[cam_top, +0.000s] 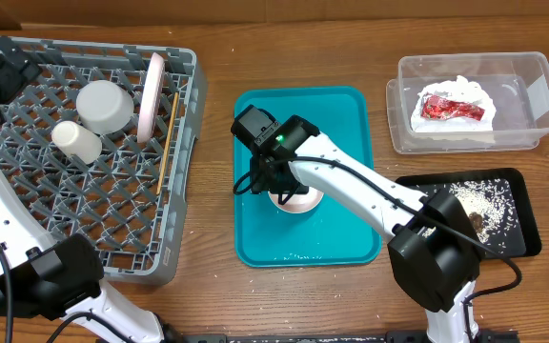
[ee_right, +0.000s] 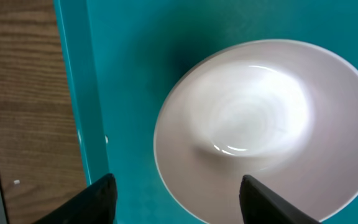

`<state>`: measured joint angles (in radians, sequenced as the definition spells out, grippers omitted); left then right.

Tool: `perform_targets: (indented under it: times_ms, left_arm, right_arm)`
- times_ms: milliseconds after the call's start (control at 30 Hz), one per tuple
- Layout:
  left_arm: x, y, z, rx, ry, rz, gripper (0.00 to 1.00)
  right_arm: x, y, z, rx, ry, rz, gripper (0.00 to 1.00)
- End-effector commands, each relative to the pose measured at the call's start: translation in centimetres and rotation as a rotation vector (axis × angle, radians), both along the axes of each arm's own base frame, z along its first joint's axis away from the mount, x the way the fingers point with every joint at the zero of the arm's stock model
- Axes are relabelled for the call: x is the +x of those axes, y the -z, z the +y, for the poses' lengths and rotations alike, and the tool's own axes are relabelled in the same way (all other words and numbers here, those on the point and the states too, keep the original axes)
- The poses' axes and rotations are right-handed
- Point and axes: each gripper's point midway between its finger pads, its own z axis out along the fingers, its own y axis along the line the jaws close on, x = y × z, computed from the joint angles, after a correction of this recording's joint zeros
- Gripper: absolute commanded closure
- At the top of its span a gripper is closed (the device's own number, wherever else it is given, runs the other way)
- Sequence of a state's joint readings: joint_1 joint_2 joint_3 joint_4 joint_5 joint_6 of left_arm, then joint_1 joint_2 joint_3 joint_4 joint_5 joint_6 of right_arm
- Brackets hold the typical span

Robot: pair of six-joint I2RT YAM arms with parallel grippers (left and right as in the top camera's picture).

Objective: Sort waste into correct bins and load items into the dishwasher
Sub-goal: 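Release the saucer and withdraw the right gripper, then grasp the saucer rim with the left gripper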

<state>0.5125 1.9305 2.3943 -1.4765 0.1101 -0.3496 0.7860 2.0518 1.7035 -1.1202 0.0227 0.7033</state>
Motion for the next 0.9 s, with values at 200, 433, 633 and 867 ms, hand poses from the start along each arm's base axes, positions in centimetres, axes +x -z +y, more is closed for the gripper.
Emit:
perform_targets:
  times_ms: [200, 433, 633, 867]
  left_arm:
    - [1.2, -2.9, -15.7, -0.433, 0.668, -0.207, 0.0]
    - [-0.3, -0.2, -26.8, -0.321, 0.943, 0.006, 0.0]
    - [-2.9, 3.2, -36.8, -0.162, 1.182, 0.179, 0.06]
    - [-4.5, 12.6, -46.8, 0.041, 1.249, 0.429, 0.42]
  right_arm:
    - [4.9, -9.3, -3.9, 0.04, 0.129, -0.099, 0.29]
    - [11.3, -20.5, -17.3, 0.026, 0.456, -0.328, 0.0]
    - [13.1, -22.3, -28.8, -0.005, 0.723, -0.37, 0.0]
    - [12.5, -22.0, -38.5, -0.049, 0.944, -0.367, 0.0]
